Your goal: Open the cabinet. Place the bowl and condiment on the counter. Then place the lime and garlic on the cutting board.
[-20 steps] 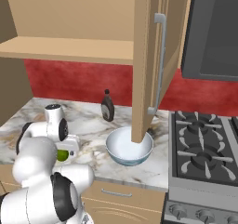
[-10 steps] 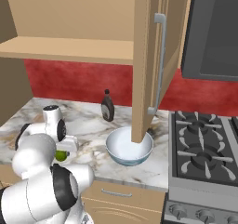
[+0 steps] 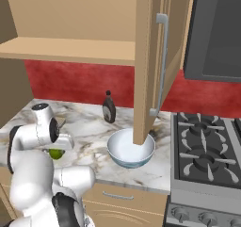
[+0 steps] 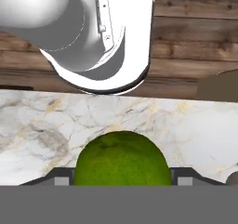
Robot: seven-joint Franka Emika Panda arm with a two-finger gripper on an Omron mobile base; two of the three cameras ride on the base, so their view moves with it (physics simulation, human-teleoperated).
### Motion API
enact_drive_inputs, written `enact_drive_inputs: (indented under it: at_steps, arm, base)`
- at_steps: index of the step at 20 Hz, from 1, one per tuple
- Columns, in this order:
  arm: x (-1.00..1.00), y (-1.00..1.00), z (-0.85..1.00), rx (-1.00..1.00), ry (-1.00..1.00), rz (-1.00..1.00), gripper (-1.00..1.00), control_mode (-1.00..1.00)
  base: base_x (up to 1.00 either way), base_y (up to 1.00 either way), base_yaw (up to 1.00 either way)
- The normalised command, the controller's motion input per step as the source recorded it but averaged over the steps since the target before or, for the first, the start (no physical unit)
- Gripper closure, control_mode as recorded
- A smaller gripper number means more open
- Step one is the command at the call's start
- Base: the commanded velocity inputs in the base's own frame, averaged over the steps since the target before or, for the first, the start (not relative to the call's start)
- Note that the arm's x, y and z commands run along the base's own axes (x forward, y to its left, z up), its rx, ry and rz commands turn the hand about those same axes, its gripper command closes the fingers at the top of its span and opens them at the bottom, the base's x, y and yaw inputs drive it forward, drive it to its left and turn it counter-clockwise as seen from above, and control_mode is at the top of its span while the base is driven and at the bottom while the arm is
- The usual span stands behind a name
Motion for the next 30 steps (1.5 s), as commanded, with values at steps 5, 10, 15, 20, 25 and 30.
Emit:
enact_drive_inputs:
  at_steps: [5,10,15,20,25,30]
  arm:
    - [0.56,0.56,0.44,0.06,-0.21,0.08,1.0,-1.0]
    - [0.96,0.47,0.66,0.03,-0.16,0.07,1.0,-1.0]
    - [0.85,0.24,0.83,0.0,-0.03,0.01,1.0,-1.0]
    - [0.59,0.68,0.3,0.0,0.04,0.0,1.0,-1.0]
    - [0.37,0.76,-0.15,0.0,0.12,0.0,1.0,-1.0]
    - [0.28,0.12,-0.38,0.0,0.04,0.0,1.0,-1.0]
  base:
    - [0.0,0.0,0.0]
    - [0.0,0.0,0.0]
    - [0.0,0.0,0.0]
    - [0.0,0.0,0.0]
    - [0.0,0.0,0.0]
    - [0.0,0.0,0.0]
